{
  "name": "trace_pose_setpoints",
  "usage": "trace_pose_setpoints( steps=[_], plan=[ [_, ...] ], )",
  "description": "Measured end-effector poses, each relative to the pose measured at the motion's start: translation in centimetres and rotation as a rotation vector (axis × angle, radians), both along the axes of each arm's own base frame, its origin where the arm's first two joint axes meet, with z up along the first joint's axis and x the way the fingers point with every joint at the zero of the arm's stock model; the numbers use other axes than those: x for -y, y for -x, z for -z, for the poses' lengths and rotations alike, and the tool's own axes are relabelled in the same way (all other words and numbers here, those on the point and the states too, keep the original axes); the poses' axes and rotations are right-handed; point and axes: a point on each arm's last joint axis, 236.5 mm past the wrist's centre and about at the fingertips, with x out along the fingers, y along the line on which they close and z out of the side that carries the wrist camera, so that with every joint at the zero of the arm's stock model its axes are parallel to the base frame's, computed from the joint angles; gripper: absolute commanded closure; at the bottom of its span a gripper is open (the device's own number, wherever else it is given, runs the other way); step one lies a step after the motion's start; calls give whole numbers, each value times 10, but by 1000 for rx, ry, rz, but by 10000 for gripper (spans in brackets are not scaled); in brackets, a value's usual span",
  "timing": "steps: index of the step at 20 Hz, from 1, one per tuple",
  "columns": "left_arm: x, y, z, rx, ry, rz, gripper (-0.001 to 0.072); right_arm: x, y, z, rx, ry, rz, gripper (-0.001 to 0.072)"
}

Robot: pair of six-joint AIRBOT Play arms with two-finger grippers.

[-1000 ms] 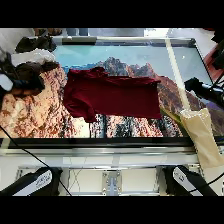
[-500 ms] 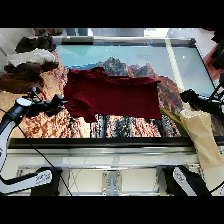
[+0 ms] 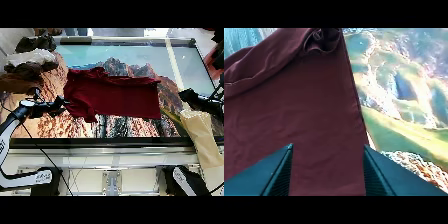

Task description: Fold the shirts.

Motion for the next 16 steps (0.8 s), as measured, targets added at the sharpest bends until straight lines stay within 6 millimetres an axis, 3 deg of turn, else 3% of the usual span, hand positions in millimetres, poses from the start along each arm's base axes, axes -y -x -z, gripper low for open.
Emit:
trace_pose_setpoints(
  steps=[8,14,16],
  plan=[
    [14,-2,5,3,-74,64,248,-4,-1,-4,12,-27,0,210],
    [10,-13,-19,11,-148,149,247,-5,-1,-4,13,-28,-2,210],
    [5,-9,-23,-25,-189,191,247,-5,-1,-4,13,-29,-3,210]
  ],
)
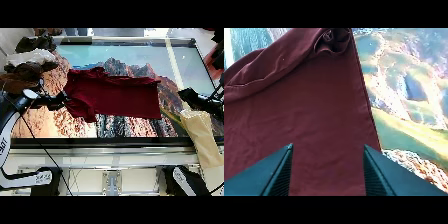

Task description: Fold the shirts.

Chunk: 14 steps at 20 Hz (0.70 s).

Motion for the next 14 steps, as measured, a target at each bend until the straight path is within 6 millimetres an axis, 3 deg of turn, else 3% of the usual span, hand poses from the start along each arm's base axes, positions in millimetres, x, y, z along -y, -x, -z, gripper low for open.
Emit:
trace_pose_setpoints(
  steps=[4,9,14],
  plan=[
    [-12,16,5,-93,-63,16,248,-1,0,0,1,-5,-1,210],
    [-22,21,18,-146,-81,-51,248,-3,1,0,-2,-17,-6,210],
    [-9,16,34,-173,6,-99,248,-5,0,-1,1,-27,-6,210]
  ],
)
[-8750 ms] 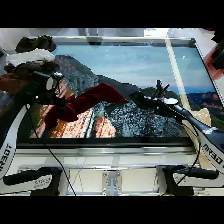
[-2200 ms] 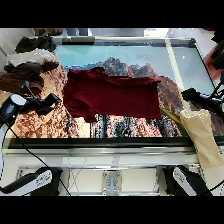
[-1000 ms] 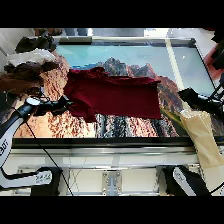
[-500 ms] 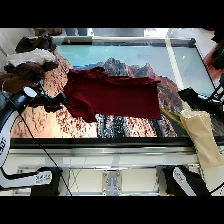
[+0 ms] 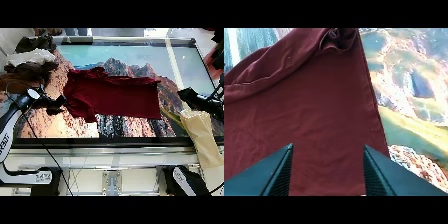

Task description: Fold the shirts.

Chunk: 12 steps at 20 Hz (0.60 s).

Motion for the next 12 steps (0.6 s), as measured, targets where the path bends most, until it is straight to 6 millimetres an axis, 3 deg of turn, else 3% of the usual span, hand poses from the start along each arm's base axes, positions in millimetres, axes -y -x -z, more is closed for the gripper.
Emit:
trace_pose_setpoints(
  steps=[2,3,5,6,9,12],
  plan=[
    [5,-4,4,3,29,-14,253,-1,0,0,2,-4,0,210],
    [6,-5,7,-1,39,-21,344,-1,0,-1,2,-5,0,211],
    [8,-7,12,-3,51,-32,597,-1,0,-1,2,-8,-1,211],
    [8,-9,13,0,57,-39,663,-2,0,-1,1,-12,-3,211],
    [10,-14,14,13,74,-53,695,-11,7,6,-36,-36,-31,211],
    [12,-15,13,18,86,-57,695,-23,33,43,-178,-96,-41,186]
  ],
)
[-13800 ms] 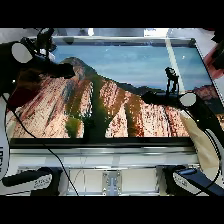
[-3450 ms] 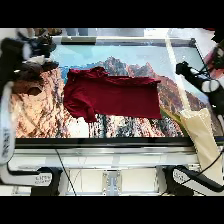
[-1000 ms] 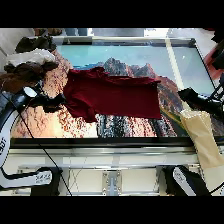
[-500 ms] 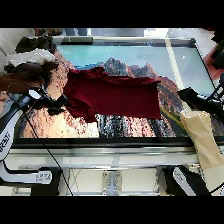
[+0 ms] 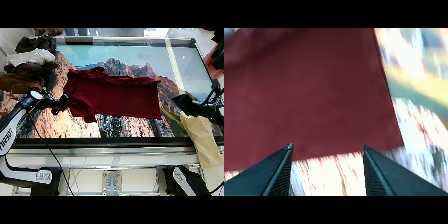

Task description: Fold the shirts.

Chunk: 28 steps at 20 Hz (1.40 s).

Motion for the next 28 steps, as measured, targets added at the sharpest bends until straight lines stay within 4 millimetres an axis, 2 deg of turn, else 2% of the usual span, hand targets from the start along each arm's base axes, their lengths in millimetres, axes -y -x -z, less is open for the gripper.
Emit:
trace_pose_setpoints(
  steps=[3,5,9,15,23,24,25,26,28],
  plan=[
    [3,2,0,-5,10,16,695,-16,28,52,-140,-118,60,166],
    [5,4,0,-8,13,28,695,-25,37,80,-178,-212,141,167],
    [7,6,0,-10,16,47,695,-29,41,114,-180,-375,350,168],
    [10,3,-3,5,31,46,695,-12,31,130,-124,-451,572,176],
    [12,2,-4,14,39,53,695,-22,21,150,-140,-439,637,178],
    [12,2,-5,16,39,56,695,-22,19,150,-136,-433,634,207],
    [12,3,-5,16,39,60,695,-21,16,149,-129,-423,633,320],
    [13,3,-5,16,39,63,695,-19,13,148,-121,-414,633,371],
    [13,3,-5,18,37,67,695,-14,6,143,-95,-399,637,371]
  ],
)
